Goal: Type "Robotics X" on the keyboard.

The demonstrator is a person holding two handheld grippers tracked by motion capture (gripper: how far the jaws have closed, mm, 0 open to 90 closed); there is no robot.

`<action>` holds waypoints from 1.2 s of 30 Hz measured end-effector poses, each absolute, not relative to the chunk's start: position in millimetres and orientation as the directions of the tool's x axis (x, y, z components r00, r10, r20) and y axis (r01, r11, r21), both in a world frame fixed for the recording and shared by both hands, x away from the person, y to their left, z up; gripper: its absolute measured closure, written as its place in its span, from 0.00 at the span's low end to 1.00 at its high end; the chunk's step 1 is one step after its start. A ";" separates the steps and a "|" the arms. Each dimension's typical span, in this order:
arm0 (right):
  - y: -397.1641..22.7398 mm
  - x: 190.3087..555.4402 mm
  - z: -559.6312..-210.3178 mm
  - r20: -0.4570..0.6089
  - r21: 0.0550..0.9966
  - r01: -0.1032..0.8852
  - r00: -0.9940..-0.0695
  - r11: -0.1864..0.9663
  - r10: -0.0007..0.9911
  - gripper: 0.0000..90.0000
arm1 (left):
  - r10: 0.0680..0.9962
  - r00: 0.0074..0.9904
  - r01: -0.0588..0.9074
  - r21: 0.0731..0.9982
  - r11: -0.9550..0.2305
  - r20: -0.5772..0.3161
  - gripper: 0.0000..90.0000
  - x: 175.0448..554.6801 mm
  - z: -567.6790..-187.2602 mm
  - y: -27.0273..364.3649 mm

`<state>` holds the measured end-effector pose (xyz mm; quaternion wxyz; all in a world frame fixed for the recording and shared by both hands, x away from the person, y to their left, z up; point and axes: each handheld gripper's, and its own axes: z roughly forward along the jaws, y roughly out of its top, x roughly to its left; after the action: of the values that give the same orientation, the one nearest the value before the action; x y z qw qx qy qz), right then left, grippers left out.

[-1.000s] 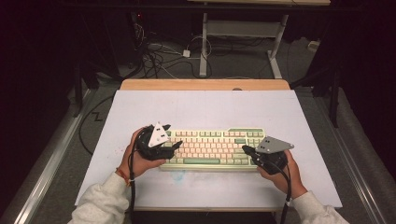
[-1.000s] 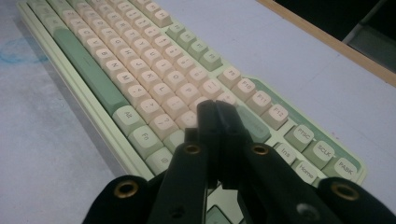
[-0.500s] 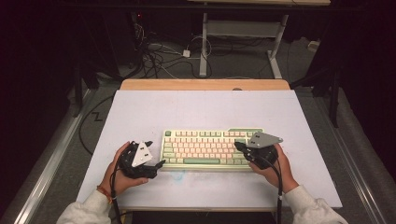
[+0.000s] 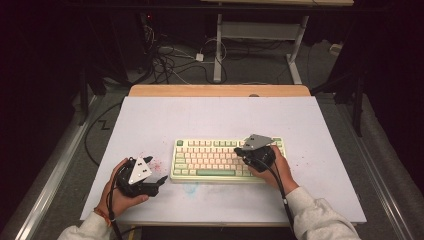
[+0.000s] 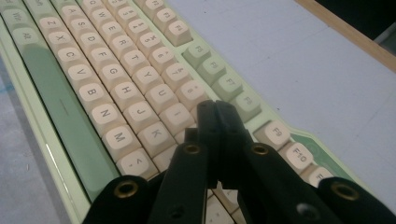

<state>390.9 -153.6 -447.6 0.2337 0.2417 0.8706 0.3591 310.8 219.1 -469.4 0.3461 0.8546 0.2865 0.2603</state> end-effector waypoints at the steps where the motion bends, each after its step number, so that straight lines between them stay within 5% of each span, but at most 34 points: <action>1: -153.6 390.9 -447.6 -0.233 0.738 0.253 -0.774 0.625 0.589 1.00 | 0.669 0.701 0.311 0.740 -0.597 0.246 0.22 310.1 -469.9 219.2; 17: -137.5 396.8 -459.9 -0.246 0.689 0.262 -0.793 0.676 0.558 1.00 | 0.650 0.720 0.313 0.722 -0.617 0.243 0.22 308.5 -473.4 214.6; 36: -159.2 384.6 -431.4 -0.230 0.795 0.217 -0.757 0.567 0.611 0.92 | 0.667 0.704 0.331 0.718 -0.612 0.244 0.24 310.3 -474.2 215.9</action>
<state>384.6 -159.2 -431.4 0.2490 0.2436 0.8495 0.3963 310.3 215.9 -474.2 0.3317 0.8614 0.2897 0.2530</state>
